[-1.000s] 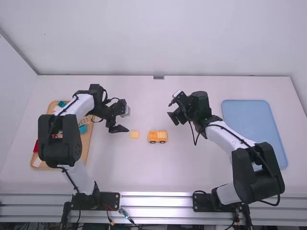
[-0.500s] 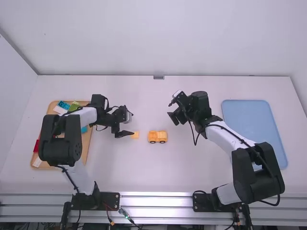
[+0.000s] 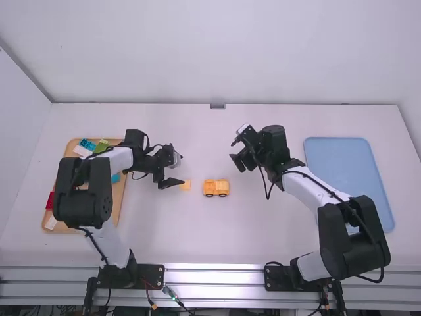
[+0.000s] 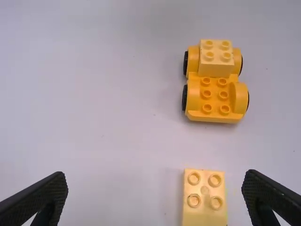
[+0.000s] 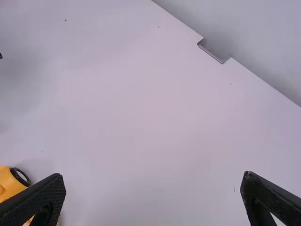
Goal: Assemble lego blocks to make yellow taxi
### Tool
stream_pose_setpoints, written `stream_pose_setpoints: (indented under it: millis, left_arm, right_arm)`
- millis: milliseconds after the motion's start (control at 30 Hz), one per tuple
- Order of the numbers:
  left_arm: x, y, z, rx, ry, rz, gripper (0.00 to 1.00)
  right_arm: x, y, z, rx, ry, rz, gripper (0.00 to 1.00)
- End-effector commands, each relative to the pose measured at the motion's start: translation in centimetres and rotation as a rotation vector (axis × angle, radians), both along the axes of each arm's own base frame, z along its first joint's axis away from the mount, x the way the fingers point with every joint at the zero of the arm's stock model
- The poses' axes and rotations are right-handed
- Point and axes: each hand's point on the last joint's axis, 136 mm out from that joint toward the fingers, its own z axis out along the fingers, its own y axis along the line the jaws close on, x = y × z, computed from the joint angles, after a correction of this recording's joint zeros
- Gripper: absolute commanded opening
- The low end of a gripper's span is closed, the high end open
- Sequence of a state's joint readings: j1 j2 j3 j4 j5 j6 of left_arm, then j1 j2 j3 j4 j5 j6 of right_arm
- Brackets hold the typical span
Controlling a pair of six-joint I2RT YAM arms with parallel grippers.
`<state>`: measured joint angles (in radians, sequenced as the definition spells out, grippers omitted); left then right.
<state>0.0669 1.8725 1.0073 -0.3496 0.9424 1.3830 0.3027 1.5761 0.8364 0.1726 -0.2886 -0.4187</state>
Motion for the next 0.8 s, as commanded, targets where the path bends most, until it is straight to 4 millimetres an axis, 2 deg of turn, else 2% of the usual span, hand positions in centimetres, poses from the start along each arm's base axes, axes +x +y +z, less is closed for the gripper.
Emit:
stream_pose_setpoints:
  millis: [0, 233, 500, 767]
  left_arm:
    - [-0.3, -0.4, 0.1, -0.015, 0.008, -0.008, 0.99]
    - [0.5, -0.6, -1.6, -0.048, 0.036, 0.014, 0.99]
    - [-2.4, -0.7, -3.7, 0.015, 0.015, -0.112, 0.98]
    - [-3.2, -1.3, -5.1, -0.026, 0.022, -0.119, 0.94]
  right_arm:
    - [-0.2, -0.1, 0.8, 0.008, -0.017, -0.001, 0.99]
    - [-0.2, -0.1, 0.8, 0.008, -0.017, -0.001, 0.99]
    - [-0.2, -0.1, 0.8, 0.009, -0.017, -0.001, 0.99]
    - [-0.2, -0.1, 0.8, 0.008, -0.016, -0.001, 0.98]
